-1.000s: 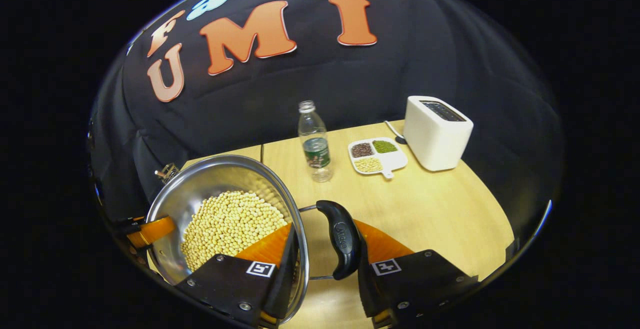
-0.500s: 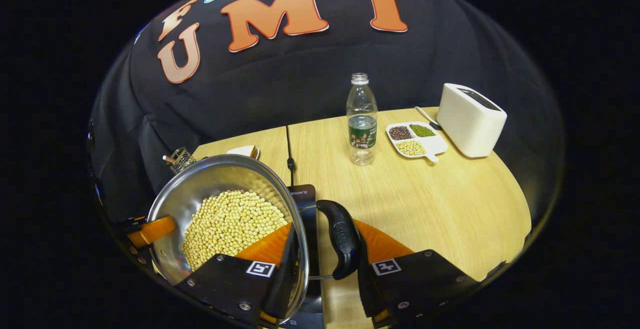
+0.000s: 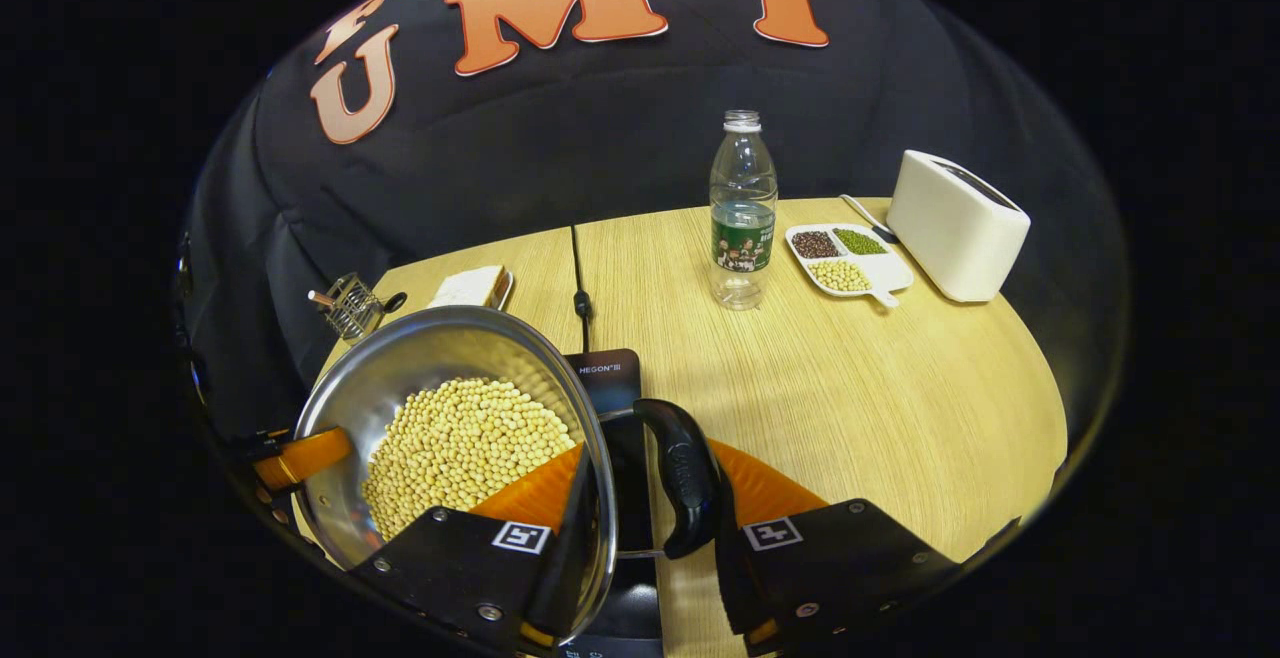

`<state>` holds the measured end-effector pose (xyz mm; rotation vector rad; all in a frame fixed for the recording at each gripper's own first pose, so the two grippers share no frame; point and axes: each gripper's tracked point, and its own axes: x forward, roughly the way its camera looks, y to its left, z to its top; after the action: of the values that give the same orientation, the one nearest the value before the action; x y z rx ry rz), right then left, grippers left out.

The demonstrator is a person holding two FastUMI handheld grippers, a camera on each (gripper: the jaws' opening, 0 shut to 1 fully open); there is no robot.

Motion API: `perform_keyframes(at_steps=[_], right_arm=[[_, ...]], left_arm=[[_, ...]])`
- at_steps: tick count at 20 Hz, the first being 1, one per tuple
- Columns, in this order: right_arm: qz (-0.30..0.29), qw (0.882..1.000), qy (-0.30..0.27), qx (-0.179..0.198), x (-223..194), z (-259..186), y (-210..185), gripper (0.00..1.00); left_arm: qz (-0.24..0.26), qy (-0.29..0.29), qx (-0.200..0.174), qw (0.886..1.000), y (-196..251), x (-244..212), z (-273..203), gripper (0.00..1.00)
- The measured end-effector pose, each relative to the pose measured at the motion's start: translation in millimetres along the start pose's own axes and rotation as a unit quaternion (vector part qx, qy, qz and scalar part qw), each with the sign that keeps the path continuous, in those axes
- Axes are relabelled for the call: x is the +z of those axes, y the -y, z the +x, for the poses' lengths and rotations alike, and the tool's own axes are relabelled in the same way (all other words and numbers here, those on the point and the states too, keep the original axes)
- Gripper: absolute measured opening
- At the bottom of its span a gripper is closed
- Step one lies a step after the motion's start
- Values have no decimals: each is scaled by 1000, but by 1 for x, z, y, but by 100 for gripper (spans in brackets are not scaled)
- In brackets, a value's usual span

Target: First push the handle of the pot to place it horizontally, then grasp the pot with both hands and set it on the induction cooktop.

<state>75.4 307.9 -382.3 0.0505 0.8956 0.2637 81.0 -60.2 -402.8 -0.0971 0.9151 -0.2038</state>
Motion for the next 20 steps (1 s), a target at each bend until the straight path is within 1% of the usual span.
perform_keyframes(at_steps=[1,2,3,4,5,6,7,8,10,11,12,13,14,15,16,17,20], right_arm=[[1,1000,-1,-1,-2,1,0,56],[3,1000,-3,0,-4,2,1,56],[8,1000,-7,1,-6,4,1,56],[12,1000,-11,3,-10,5,2,56],[15,1000,-14,6,-13,5,2,56],[18,1000,-12,7,-11,4,1,51],[20,1000,-13,9,-12,5,1,57],[20,1000,-15,13,-13,5,-1,58],[25,999,-17,25,-11,-1,-5,63],[30,999,-9,32,-6,-8,-6,64],[36,999,0,41,1,-16,-8,61],[35,998,13,44,9,-27,-6,73],[26,999,30,37,19,-38,0,81],[15,998,51,26,30,-50,8,84],[6,997,71,16,40,-65,14,93],[-2,996,89,12,50,-82,19,94],[-9,989,145,7,82,-135,35,95]], left_arm=[[0,-2,-1,1000,0,-1,2,69],[0,-5,0,1000,1,-3,2,66],[2,-8,1,1000,1,-5,2,68],[3,-11,2,1000,1,-6,2,64],[4,-11,3,1000,1,-5,1,63],[6,-11,5,1000,1,-4,1,64],[8,-15,15,1000,-1,-5,1,65],[15,-17,30,999,-4,-6,-3,68],[32,20,40,998,-3,17,-12,76],[40,43,43,997,-3,32,-17,78],[47,59,49,996,-3,39,-24,88],[53,78,52,994,0,51,-34,97],[56,98,56,992,4,62,-46,100],[58,121,55,989,8,76,-60,100],[62,146,54,986,13,90,-75,100],[66,170,56,982,16,104,-91,100],[70,234,64,968,30,139,-149,99]])
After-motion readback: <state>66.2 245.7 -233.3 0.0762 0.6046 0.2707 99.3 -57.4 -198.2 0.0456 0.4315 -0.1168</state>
